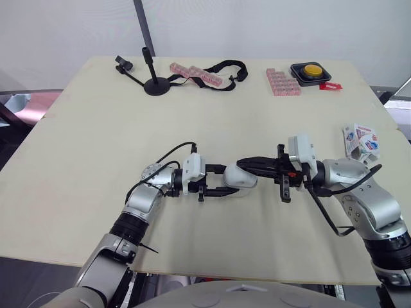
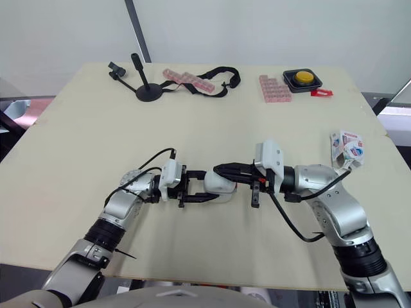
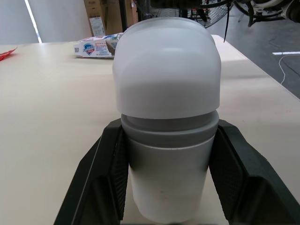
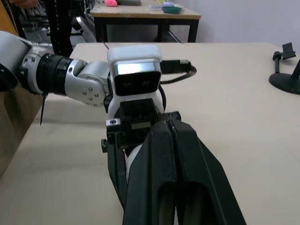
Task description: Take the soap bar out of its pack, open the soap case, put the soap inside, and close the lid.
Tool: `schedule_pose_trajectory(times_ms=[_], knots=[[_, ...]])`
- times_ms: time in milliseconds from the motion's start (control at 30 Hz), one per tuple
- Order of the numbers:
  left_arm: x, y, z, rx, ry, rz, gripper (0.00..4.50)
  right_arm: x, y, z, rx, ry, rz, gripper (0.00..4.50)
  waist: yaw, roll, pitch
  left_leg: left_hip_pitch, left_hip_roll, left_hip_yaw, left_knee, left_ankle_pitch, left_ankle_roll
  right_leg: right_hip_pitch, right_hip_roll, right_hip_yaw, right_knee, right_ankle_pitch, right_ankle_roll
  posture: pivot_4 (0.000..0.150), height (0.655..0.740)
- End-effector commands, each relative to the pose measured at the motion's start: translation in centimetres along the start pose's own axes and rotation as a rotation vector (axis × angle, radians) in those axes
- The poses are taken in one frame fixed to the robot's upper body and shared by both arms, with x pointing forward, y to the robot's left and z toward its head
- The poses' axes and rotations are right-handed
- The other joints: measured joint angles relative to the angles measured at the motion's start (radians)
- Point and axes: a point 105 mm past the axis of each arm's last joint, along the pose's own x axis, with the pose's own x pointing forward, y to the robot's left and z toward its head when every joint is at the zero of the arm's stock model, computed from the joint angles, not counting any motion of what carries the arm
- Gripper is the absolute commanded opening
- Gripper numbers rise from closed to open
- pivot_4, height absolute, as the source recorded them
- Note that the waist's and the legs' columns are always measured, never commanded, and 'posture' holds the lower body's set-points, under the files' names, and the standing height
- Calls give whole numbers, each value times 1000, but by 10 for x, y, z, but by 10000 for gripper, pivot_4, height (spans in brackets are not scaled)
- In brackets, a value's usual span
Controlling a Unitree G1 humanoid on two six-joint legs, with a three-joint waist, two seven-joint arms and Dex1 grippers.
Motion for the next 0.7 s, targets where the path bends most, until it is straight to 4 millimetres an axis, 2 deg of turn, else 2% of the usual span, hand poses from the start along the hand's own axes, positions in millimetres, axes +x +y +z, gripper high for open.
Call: schedule_pose_trajectory(times_ms=[33, 700], knots=[[-6, 1, -2, 2, 26, 16, 18856, -2, 3, -2, -41, 24, 13, 621, -1, 0, 0, 0, 0, 0, 0, 0, 0, 0, 0, 0, 0, 0, 0, 1500, 7400], [-7, 2, -3, 5, 34, 23, 18856, 3, 9, -26, 21, 164, 79, 621, -10, 0, 0, 4, 0, 0, -7, 1, -2, 6, 0, 0, -3, 0, 0, 1500, 7400]])
